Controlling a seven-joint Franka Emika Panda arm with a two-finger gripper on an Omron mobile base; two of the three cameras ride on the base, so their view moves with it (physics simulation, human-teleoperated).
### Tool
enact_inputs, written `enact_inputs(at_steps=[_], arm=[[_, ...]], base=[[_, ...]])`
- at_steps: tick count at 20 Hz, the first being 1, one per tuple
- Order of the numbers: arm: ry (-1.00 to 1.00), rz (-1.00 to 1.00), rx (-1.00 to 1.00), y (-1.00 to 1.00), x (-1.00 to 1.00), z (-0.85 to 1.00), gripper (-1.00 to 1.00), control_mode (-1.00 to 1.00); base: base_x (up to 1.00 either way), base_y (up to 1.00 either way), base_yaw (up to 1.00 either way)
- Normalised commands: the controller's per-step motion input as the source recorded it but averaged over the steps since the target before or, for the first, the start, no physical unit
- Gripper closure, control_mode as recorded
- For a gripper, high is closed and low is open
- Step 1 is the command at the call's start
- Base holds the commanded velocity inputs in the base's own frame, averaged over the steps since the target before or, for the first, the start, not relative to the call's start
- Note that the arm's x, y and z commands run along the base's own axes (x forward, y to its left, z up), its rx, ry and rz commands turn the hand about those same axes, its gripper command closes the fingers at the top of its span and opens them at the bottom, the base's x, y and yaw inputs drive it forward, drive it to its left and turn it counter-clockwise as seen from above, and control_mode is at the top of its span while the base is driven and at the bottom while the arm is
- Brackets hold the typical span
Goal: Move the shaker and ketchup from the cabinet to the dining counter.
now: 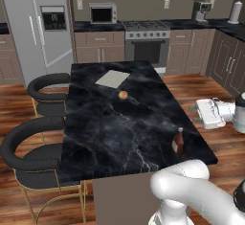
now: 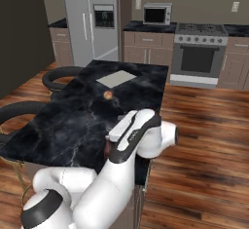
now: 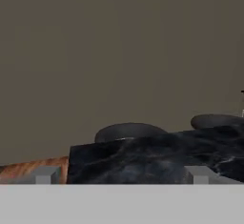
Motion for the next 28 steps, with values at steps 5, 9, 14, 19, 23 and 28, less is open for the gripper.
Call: enact_inputs(at_steps=[5, 9, 14, 19, 23, 28], arm=[[0.02, -0.47, -0.14, 0.05, 0.0, 0.38, -1.0, -1.0], [0.06, -0.44, -0.19, 0.0, 0.0, 0.57, -1.0, -1.0], [0.12, -0.43, -0.25, 0.08, 0.0, 0.46, -1.0, -1.0], [0.27, -0.39, -0.26, 0.44, 0.01, 0.3, -1.0, -1.0], [0.4, -0.37, -0.2, 0.54, 0.09, 0.48, -1.0, -1.0], [0.43, -0.36, -0.15, 0.39, 0.17, 0.57, -1.0, -1.0]], base=[[0.0, 0.0, 0.0], [0.0, 0.0, 0.0], [0.0, 0.0, 0.0], [0.0, 0.0, 0.0], [0.0, 0.0, 0.0], [0.0, 0.0, 0.0]])
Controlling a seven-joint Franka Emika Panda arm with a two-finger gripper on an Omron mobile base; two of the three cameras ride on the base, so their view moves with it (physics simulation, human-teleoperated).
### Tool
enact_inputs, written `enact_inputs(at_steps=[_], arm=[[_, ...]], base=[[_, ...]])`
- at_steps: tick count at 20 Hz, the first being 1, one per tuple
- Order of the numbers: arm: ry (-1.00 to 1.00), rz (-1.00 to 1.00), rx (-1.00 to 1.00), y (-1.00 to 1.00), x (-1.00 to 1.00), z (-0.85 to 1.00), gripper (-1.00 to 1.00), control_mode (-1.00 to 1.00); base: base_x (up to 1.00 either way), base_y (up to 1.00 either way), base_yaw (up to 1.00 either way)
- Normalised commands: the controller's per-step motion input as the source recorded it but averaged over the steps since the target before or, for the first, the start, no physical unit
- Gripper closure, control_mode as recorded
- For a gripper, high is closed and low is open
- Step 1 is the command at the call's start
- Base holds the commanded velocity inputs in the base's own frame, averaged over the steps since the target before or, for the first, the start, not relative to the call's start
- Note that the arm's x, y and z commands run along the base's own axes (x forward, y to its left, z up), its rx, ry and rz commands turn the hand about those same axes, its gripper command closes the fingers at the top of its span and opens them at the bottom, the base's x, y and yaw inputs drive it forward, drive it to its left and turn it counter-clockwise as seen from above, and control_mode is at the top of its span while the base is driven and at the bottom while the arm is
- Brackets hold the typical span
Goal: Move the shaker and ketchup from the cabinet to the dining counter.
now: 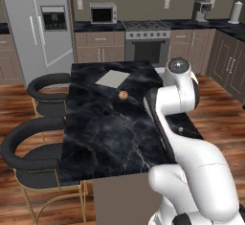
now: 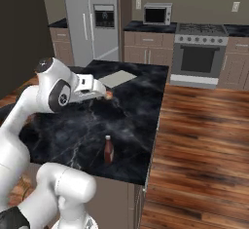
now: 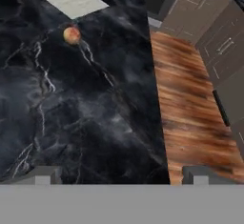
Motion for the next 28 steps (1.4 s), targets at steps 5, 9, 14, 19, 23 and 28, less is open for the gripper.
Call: enact_inputs(at_steps=[5, 9, 14, 19, 23, 28], arm=[[0.23, -0.25, -0.04, 0.09, 0.09, 0.31, -1.0, -1.0], [-0.15, -0.05, 0.1, 0.0, -0.01, 0.0, -1.0, -1.0], [-0.34, 0.0, 0.26, 0.0, -0.11, 0.0, -1.0, -1.0], [-0.25, -0.01, 0.25, 0.0, -0.16, 0.04, -1.0, -1.0], [-0.1, -0.06, 0.16, 0.0, -0.19, 0.28, -1.0, -1.0], [0.0, -0.08, 0.08, 0.0, -0.18, 0.51, -1.0, -1.0]], base=[[0.0, 0.0, 0.0], [0.0, 0.0, 0.0], [0.0, 0.0, 0.0], [0.0, 0.0, 0.0], [0.0, 0.0, 0.0], [0.0, 0.0, 0.0]])
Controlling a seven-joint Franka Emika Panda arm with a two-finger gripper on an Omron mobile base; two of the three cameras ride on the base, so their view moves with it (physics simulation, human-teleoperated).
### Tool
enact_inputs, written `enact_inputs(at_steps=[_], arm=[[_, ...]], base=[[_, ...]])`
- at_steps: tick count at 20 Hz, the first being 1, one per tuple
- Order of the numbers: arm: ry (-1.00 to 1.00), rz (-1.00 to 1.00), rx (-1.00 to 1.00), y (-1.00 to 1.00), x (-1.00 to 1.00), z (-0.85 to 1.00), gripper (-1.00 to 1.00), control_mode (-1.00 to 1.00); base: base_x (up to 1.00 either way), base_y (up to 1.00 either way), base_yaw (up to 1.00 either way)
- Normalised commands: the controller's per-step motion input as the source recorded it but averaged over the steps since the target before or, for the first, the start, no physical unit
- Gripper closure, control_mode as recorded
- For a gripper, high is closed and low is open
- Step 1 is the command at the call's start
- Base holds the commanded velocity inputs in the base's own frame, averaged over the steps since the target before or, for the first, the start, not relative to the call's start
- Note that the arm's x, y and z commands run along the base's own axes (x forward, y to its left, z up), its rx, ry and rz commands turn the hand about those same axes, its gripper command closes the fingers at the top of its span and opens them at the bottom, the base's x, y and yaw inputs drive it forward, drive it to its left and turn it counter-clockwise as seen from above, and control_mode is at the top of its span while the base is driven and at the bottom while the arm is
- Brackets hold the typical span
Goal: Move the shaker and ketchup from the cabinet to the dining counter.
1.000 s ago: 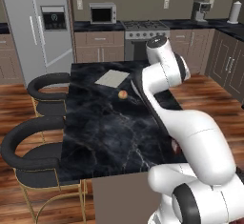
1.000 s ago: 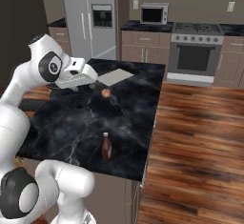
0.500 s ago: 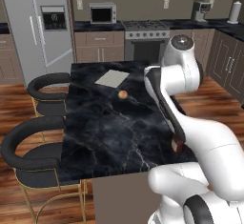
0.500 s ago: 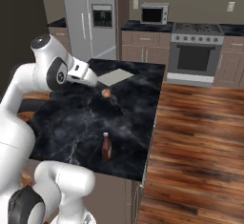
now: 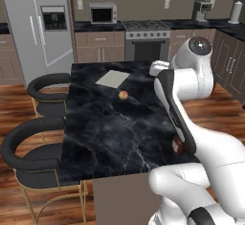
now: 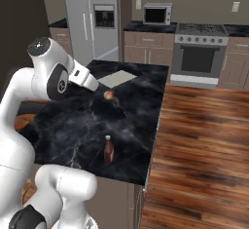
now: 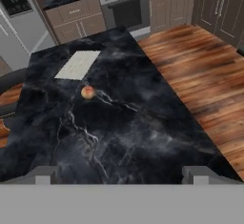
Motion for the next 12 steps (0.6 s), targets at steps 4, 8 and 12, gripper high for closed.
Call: enact_inputs(at_steps=[4, 8, 12], arm=[[0.0, -0.08, 0.0, 0.0, -0.2, 0.42, -1.0, -1.0], [0.0, -0.02, 0.0, 0.0, -0.21, 0.33, -1.0, -1.0], [0.0, 0.0, 0.0, 0.0, -0.16, 0.32, -1.0, -1.0]], base=[[0.0, 0.0, 0.0], [0.0, 0.0, 0.0], [0.0, 0.0, 0.0]])
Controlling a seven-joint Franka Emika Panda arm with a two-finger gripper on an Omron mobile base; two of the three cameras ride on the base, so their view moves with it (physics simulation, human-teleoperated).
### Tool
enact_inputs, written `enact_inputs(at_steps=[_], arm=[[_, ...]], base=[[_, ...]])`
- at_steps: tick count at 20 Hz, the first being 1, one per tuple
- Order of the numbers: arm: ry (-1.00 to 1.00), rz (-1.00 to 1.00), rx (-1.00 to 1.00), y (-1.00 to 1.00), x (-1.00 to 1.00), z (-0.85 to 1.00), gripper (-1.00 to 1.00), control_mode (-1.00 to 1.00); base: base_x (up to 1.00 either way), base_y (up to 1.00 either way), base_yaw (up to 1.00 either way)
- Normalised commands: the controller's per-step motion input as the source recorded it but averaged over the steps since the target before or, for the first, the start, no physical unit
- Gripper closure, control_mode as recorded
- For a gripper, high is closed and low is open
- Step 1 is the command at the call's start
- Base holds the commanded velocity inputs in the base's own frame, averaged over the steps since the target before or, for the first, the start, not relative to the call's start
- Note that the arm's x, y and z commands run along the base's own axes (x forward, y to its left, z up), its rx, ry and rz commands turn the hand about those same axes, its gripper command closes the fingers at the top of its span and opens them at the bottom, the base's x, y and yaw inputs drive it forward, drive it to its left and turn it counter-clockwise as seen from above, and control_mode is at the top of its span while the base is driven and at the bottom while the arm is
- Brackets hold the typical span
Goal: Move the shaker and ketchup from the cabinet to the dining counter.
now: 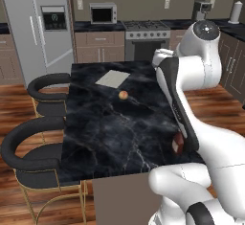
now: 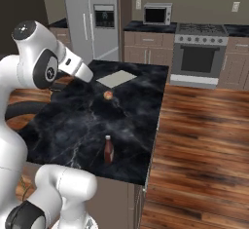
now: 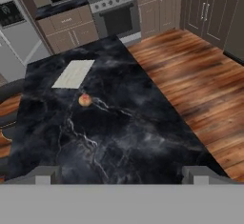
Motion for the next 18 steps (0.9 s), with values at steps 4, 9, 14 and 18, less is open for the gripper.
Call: enact_inputs(at_steps=[4, 9, 14, 18], arm=[[0.0, 0.01, 0.0, 0.0, -0.12, 0.16, -1.0, -1.0], [-0.02, 0.0, 0.0, 0.0, -0.19, 0.01, -1.0, -1.0], [0.0, 0.0, 0.0, 0.0, -0.06, 0.0, -1.0, -1.0], [0.0, 0.0, 0.0, 0.0, 0.0, 0.0, -1.0, -1.0]], base=[[0.0, 0.0, 0.0], [0.0, 0.0, 0.0], [0.0, 0.0, 0.0], [0.0, 0.0, 0.0]])
